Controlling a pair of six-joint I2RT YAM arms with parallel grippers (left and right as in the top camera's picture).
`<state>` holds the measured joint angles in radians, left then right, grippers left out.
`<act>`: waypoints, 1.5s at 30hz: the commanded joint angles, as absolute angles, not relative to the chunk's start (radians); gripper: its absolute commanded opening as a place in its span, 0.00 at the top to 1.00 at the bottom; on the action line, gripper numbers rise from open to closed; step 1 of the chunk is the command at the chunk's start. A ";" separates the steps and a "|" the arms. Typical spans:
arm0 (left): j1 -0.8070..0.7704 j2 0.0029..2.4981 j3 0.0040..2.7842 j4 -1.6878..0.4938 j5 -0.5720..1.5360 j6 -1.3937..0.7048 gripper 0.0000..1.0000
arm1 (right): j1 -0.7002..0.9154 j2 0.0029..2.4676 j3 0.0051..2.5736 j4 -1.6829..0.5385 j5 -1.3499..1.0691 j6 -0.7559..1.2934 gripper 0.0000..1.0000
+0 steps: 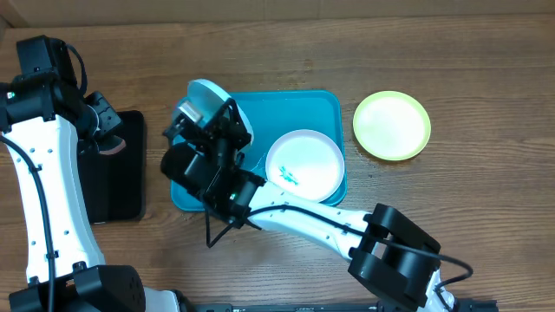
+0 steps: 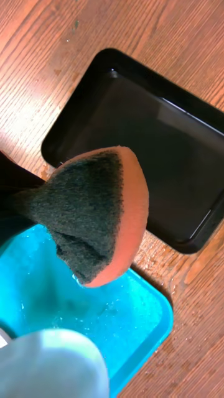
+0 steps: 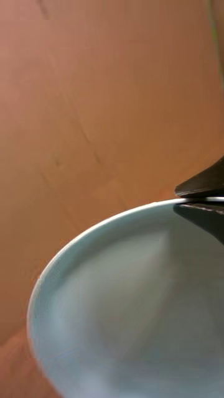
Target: Clean dirty plates on tray and stack at the side
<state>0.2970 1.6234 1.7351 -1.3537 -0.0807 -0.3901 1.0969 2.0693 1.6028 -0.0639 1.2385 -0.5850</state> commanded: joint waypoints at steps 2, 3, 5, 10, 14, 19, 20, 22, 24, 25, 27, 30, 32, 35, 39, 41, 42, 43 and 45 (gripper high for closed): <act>0.301 1.630 1.731 -1.349 -0.051 -0.408 0.96 | 1.100 2.042 1.625 0.019 1.363 -0.820 0.96; 0.301 1.630 1.731 -1.348 -0.050 -0.408 0.96 | 1.100 2.042 1.625 0.021 1.363 -0.819 0.96; 0.301 1.630 1.731 -1.348 -0.044 -0.408 0.96 | 1.100 2.042 1.625 0.021 1.365 -0.819 0.96; 0.301 1.630 1.731 -1.349 -0.028 -0.408 0.96 | 1.091 2.042 1.625 0.018 1.362 -0.730 0.96; 0.301 1.630 1.731 -1.349 -0.028 -0.407 0.96 | 1.030 2.042 1.624 -0.152 1.325 -0.352 0.96; 0.301 1.630 1.731 -1.350 -0.028 -0.408 0.96 | 0.915 2.042 1.624 -0.480 0.911 -0.030 0.96; 0.301 1.630 1.731 -1.349 -0.028 -0.408 0.96 | 0.884 2.041 1.625 -0.536 0.783 0.015 0.96; 0.301 1.630 1.731 -1.348 -0.028 -0.408 0.96 | 0.801 2.020 1.625 -0.626 0.472 0.124 0.96; 0.301 1.630 1.731 -1.343 -0.028 -0.408 0.96 | 0.739 1.991 1.625 -0.648 0.287 0.173 0.96; 0.301 1.630 1.731 -1.337 -0.028 -0.408 0.96 | 0.670 1.950 1.625 -0.644 0.077 0.187 0.96; 0.301 1.630 1.731 -1.334 -0.027 -0.408 0.96 | 0.612 1.911 1.625 -0.629 -0.084 0.187 0.96; 0.301 1.630 1.731 -1.334 -0.025 -0.408 0.96 | 0.452 1.844 1.625 -0.641 -0.301 0.187 0.96; 0.301 1.630 1.731 -1.334 -0.025 -0.408 0.96 | 0.374 1.841 1.624 -0.708 -0.281 0.187 0.96; 0.301 1.630 1.731 -1.334 -0.025 -0.408 0.96 | 0.266 1.842 1.613 -0.829 -0.203 0.187 0.96; 0.301 1.630 1.731 -1.334 -0.007 -0.407 0.96 | 0.088 1.842 1.544 -0.901 -0.073 0.187 0.96; 0.301 1.630 1.731 -1.334 -0.007 -0.407 0.96 | -0.016 1.842 1.486 -0.904 -0.068 0.187 0.96; 0.301 1.630 1.731 -1.334 -0.007 -0.407 0.96 | -0.045 1.842 1.470 -0.905 -0.072 0.188 0.96; 0.301 1.630 1.731 -1.334 -0.006 -0.407 0.96 | -0.072 1.842 1.454 -0.903 -0.072 0.187 0.96; 0.301 1.630 1.731 -1.334 -0.007 -0.407 0.96 | -0.121 1.842 1.425 -0.895 -0.071 0.187 0.96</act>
<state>0.2970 1.6234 1.7344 -1.3388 -0.0212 -0.3901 -0.0540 1.8469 1.4666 -0.9058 -0.0875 0.1829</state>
